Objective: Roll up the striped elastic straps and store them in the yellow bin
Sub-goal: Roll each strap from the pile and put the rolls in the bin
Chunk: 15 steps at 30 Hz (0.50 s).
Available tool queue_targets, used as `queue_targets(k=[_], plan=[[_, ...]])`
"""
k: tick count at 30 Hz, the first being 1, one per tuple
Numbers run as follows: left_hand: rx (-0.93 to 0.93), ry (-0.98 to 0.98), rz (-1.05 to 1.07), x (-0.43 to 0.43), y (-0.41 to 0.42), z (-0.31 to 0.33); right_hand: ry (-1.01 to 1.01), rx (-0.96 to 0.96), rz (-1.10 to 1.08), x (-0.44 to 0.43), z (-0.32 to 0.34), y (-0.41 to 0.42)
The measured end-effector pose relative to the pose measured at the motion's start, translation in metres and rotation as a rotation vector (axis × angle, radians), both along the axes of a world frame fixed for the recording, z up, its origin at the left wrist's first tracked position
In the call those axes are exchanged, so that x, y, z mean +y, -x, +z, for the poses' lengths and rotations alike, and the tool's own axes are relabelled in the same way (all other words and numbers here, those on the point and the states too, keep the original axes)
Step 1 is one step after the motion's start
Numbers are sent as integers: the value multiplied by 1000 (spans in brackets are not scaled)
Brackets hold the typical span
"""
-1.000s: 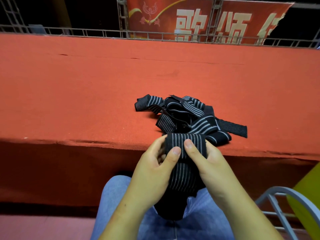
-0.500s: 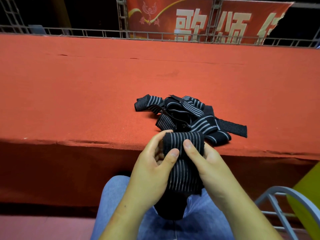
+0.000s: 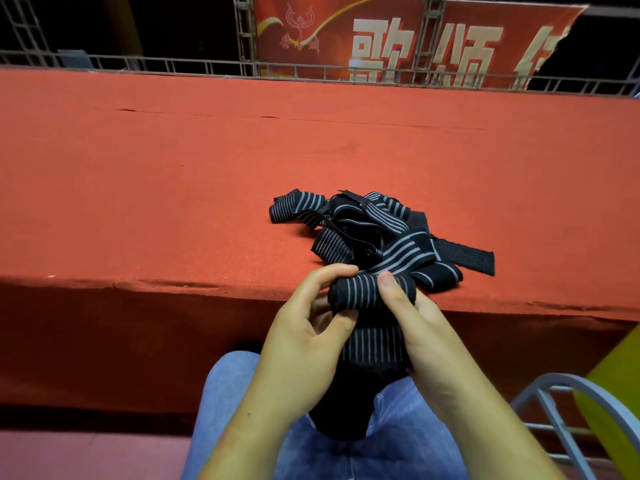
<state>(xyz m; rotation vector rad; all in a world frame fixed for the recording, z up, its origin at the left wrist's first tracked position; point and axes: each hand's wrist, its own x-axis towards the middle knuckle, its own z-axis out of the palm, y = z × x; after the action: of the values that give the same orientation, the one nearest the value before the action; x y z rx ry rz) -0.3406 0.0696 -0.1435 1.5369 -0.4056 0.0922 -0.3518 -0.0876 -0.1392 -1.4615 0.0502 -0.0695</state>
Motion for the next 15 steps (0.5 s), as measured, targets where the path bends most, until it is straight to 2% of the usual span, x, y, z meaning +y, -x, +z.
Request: queue_targets(k=[10,15], plan=[[22,2,-81,0,3,3,-41,-14,-41,-4,-3,-1],[56,32,-53,1,1,1,-12,-36,9,-7,-4,-1]])
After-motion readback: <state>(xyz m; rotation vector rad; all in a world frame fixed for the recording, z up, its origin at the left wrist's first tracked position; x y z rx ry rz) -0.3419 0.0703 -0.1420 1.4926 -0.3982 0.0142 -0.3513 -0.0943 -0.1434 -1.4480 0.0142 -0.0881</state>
